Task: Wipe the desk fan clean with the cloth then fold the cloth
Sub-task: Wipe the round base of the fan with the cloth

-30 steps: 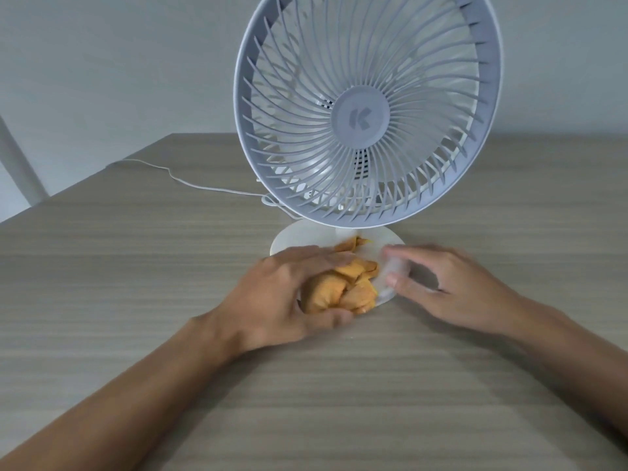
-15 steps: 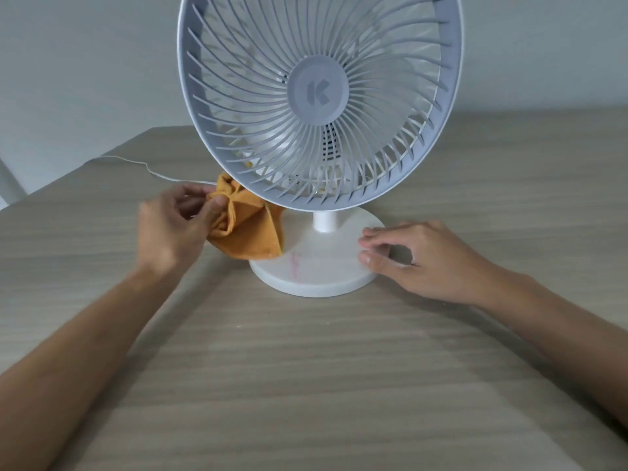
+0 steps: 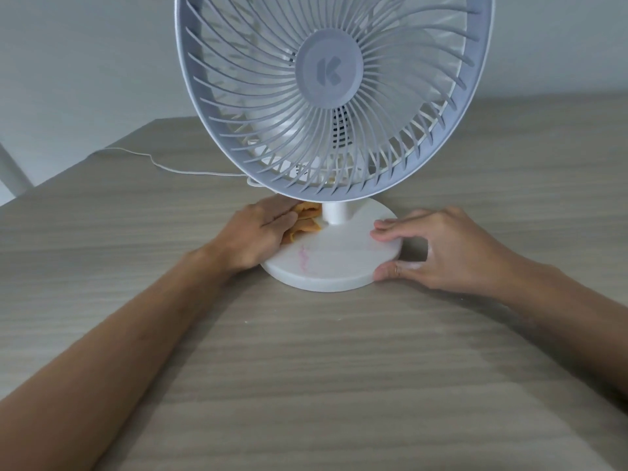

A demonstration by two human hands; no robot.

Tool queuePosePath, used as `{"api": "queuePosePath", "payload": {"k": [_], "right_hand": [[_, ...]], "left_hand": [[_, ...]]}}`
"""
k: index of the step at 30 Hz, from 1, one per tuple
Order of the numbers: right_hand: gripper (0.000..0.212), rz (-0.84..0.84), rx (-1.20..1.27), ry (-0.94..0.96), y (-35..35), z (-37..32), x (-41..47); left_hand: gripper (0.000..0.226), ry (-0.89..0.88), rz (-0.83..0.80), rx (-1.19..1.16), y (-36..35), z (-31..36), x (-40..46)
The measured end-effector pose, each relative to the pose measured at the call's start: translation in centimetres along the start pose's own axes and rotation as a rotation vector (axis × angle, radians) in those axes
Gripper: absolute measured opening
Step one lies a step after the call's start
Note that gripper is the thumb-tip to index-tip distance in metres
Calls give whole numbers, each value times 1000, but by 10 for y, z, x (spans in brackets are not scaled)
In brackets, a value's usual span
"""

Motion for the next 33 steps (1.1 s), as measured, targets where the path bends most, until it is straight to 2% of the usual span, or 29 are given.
{"api": "queuePosePath", "payload": {"k": [3, 11, 15, 19, 22, 24, 26, 27, 30, 32, 33], "right_hand": [[73, 5, -12, 18, -1, -3, 0], [72, 38, 18, 20, 0, -1, -2], [70, 34, 9, 11, 2, 0, -2], [70, 49, 20, 24, 3, -3, -2], [68, 84, 11, 62, 6, -9, -2], [73, 68, 29, 29, 4, -5, -5], [81, 36, 112, -25, 3, -4, -9], [82, 30, 172, -41, 4, -4, -10], [63, 136, 119, -6, 16, -17, -14], [51, 196, -4, 29, 14, -44, -13], [52, 175, -58, 48, 5, -60, -10]], "left_hand": [[40, -19, -8, 7, -3, 1, -7], [51, -216, -18, 107, -17, 28, -53], [67, -277, 1, 195, -27, 46, -69], [82, -248, -55, 235, -42, 58, -73], [74, -245, -100, 170, -51, 68, -78], [60, -190, -124, -51, -42, 64, -77], [50, -146, -34, -277, -12, 47, -74], [50, -127, 29, -308, 3, 35, -71], [60, -63, 125, -204, 29, -4, -58], [50, 1, 93, -106, 28, -25, -51], [45, 26, 66, -48, 23, -31, -48]]}}
Point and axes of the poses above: each hand's wrist, its own x-axis towards the middle knuckle, its own y-axis out of the back of the hand, z = x × y, the point moved 10 cm from there along x, towards the middle knuckle, and after that the axes turned 9 degrees about y, right-handed, at the moved point
